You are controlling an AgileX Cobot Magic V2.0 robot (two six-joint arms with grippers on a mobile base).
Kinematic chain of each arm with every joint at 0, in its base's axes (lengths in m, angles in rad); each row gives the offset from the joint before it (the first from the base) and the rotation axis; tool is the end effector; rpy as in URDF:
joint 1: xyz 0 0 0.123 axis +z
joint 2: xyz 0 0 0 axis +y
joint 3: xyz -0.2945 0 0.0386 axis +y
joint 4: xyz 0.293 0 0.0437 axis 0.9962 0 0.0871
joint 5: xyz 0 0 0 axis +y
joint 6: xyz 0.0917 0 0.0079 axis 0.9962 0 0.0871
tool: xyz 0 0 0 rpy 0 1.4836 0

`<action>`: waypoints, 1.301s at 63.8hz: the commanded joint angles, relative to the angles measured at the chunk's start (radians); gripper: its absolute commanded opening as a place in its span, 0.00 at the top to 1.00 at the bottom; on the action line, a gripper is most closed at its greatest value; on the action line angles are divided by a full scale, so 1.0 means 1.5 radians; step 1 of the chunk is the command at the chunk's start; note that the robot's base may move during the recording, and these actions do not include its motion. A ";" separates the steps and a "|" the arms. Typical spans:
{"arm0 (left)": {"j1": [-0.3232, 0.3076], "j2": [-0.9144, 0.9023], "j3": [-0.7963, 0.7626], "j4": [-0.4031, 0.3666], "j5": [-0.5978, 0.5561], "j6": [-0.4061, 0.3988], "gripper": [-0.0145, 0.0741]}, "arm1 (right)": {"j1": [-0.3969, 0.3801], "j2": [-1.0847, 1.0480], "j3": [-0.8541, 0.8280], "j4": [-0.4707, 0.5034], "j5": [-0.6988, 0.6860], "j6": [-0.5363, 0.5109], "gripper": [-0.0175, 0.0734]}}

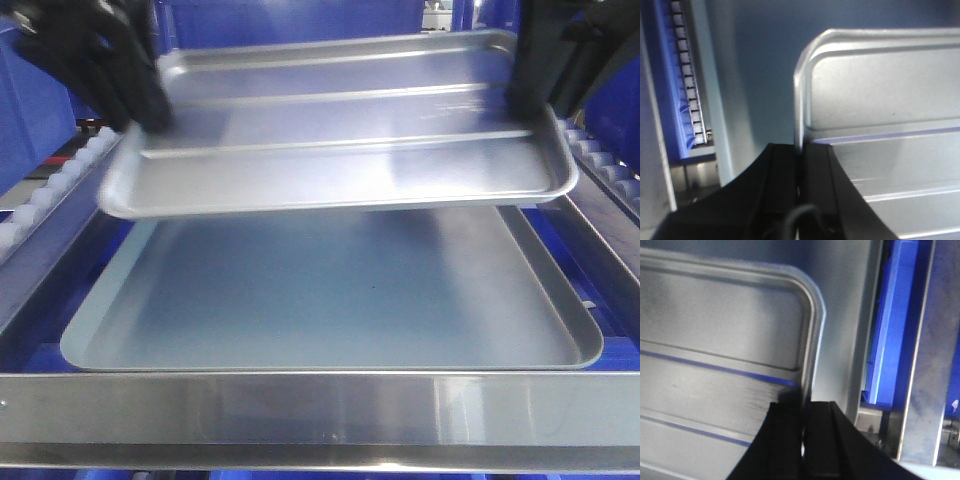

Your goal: Grab silver tray and stack on right shelf

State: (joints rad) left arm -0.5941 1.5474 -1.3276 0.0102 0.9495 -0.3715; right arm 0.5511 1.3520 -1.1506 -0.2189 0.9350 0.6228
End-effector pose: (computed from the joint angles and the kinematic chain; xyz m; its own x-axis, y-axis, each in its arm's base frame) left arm 0.3073 -0.2066 0.3158 -0.8822 0.1646 -0.4411 0.2582 0.9526 -0.1610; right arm 0.2773 0.1515 0.3250 -0.8545 0.0202 -0.5191 -0.0416 0.9934 0.1072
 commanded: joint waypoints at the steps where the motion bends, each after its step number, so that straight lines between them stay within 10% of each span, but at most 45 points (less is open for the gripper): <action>1: -0.001 0.010 -0.022 0.035 -0.005 0.006 0.94 | -0.037 0.003 -0.024 -0.045 -0.029 -0.033 0.75; 44: 0.001 0.138 -0.022 0.087 -0.078 0.006 0.91 | -0.050 0.179 -0.024 -0.047 -0.095 -0.052 0.69; 64: 0.001 0.136 -0.035 0.081 -0.078 0.006 0.36 | -0.050 0.173 -0.024 -0.047 -0.086 -0.055 0.18; 83: -0.007 0.064 -0.027 0.064 -0.051 0.006 0.35 | -0.047 0.090 -0.023 -0.046 -0.069 -0.055 0.40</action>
State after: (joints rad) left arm -0.5922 1.7594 -1.3489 0.0982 0.8783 -0.3617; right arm 0.4845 1.5797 -1.1523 -0.2596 0.8298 0.5513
